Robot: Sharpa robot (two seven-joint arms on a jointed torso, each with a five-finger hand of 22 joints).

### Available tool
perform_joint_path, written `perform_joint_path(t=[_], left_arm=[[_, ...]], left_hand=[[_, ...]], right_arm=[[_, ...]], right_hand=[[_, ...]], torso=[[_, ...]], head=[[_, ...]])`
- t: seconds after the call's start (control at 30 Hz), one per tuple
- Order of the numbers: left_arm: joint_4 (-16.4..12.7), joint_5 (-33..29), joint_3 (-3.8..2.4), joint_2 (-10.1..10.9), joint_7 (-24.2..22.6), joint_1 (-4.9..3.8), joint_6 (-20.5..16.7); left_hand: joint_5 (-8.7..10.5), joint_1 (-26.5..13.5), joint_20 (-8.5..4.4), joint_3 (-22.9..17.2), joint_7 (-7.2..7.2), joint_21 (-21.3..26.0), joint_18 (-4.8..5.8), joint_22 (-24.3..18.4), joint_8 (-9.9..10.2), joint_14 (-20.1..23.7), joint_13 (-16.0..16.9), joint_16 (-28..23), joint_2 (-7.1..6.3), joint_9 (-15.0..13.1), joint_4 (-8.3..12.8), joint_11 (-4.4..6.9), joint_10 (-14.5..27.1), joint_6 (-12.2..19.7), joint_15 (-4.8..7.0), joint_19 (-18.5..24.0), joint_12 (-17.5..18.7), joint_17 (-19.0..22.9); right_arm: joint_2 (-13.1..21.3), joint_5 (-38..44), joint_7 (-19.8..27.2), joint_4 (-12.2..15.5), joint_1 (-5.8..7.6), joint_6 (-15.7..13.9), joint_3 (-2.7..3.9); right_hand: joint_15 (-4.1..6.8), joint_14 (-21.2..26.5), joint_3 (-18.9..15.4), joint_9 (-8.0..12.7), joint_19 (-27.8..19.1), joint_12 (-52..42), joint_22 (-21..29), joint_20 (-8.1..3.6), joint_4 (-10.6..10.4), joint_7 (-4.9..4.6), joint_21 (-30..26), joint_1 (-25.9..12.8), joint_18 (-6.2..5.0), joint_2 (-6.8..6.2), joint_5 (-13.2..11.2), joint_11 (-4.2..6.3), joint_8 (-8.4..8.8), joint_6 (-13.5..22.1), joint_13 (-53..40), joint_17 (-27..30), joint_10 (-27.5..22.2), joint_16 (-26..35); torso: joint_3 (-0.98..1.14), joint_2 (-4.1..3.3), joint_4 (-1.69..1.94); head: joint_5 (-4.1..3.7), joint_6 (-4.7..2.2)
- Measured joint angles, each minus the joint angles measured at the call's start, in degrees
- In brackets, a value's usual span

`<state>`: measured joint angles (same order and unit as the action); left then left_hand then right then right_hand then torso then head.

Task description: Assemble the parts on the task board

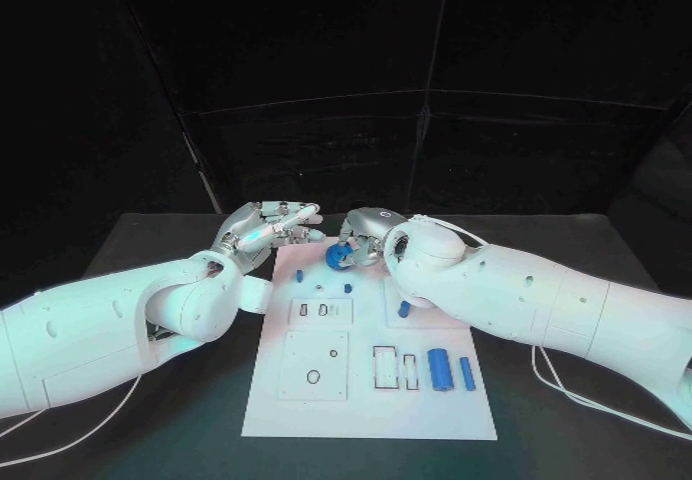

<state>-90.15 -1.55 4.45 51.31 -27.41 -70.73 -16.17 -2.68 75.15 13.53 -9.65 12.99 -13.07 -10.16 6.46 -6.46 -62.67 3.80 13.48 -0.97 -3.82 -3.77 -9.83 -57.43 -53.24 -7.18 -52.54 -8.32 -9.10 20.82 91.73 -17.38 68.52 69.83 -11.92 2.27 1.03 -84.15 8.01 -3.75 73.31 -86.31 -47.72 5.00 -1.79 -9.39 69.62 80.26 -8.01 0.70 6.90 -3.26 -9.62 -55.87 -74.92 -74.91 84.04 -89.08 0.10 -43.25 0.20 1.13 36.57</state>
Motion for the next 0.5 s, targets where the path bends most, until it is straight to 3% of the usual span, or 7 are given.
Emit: perform_joint_path(t=[0.3, 0.5], left_arm=[[-0.1, 0.0, 0.0, -0.2, 0.0, -0.08, 0.0], [-0.1, 0.0, 0.0, -0.2, 0.0, -0.09, 0.0]], left_hand=[[0.0, 0.0, 0.0, -0.2, 0.21, 0.2, 0.0, -0.1, 0.0, 0.0, 0.0, 0.0, 0.0, 0.0, 0.2, -0.21, -0.2, -0.2, 0.0, 0.0, 0.0, 0.0], [0.0, 0.0, 0.0, -0.2, 0.21, 0.2, 0.0, -0.1, 0.0, 0.0, 0.0, 0.0, 0.0, 0.0, 0.2, -0.21, -0.2, -0.2, 0.0, 0.0, 0.0, 0.0]], right_arm=[[-1.0, 0.0, 0.0, -1.4, 0.07, 0.8, 0.03], [-1.2, 0.0, 0.0, -1.6, 0.11, 1.5, 0.03]], right_hand=[[0.0, 0.0, 0.2, 0.0, 0.0, 0.2, 0.1, 0.0, 0.2, 0.12, 0.0, -0.9, 0.0, -0.73, 0.0, 0.0, 0.34, -0.1, 0.0, 0.0, 0.0, 0.0], [0.0, 0.0, 0.2, 0.0, 0.0, 0.6, 0.4, 0.0, 0.2, 0.79, 0.0, -1.6, 0.0, -1.5, 0.0, 0.0, 1.05, -0.8, 0.0, 0.0, 0.0, 0.0]], torso=[[0.04, 0.03, -0.04], [0.05, 0.03, -0.05]], head=[[0.01, 0.24], [0.0, 0.4]])
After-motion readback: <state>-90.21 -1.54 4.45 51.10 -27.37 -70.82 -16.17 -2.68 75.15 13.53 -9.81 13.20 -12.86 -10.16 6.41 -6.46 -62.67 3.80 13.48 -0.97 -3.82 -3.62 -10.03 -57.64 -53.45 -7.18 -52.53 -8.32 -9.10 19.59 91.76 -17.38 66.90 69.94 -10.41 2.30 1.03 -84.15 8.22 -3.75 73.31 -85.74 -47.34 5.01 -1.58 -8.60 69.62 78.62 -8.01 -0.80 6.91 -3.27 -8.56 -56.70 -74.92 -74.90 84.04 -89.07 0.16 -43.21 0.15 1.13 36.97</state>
